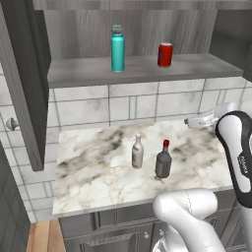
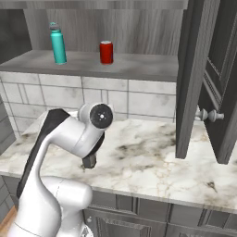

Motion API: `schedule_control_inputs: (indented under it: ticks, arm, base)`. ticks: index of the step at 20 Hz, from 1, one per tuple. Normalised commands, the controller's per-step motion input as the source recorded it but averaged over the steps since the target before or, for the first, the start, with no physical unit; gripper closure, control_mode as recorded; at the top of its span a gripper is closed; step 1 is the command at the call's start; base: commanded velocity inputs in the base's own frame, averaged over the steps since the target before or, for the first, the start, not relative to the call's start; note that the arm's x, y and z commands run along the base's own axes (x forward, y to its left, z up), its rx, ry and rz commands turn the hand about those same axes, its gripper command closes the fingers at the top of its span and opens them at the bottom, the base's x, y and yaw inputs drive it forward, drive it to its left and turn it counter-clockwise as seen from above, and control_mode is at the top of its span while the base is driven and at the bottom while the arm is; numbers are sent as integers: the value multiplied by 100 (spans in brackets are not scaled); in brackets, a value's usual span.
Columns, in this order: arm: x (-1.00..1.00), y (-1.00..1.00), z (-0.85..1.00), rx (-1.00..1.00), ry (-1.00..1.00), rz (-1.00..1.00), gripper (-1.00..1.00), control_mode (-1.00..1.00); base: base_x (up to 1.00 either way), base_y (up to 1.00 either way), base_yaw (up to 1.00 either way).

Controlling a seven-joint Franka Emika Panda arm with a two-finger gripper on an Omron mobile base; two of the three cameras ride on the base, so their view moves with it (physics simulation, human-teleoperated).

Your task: Sort all alcoholic drinks to one cabinet, and non-alcoholic drinks to the other.

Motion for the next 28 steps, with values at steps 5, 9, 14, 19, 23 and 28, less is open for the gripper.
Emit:
schedule_control_inputs:
  ticks: [5,9,14,19,23,28]
  arm:
    - [0,0,-17,1,0,15,-100,-100]
    - [0,0,-14,2,0,14,-100,-100]
    - [0,0,-15,2,-2,12,-100,-100]
    - [0,0,-22,3,-1,12,-100,-100]
    - [0,0,-25,2,-1,10,-100,-100]
    - [0,0,-22,2,-3,9,-100,-100]
  base:
    - [0,0,0]
    - [0,0,0]
    - [0,0,0]
    - [0,0,0]
    - [0,0,0]
    - [0,0,0]
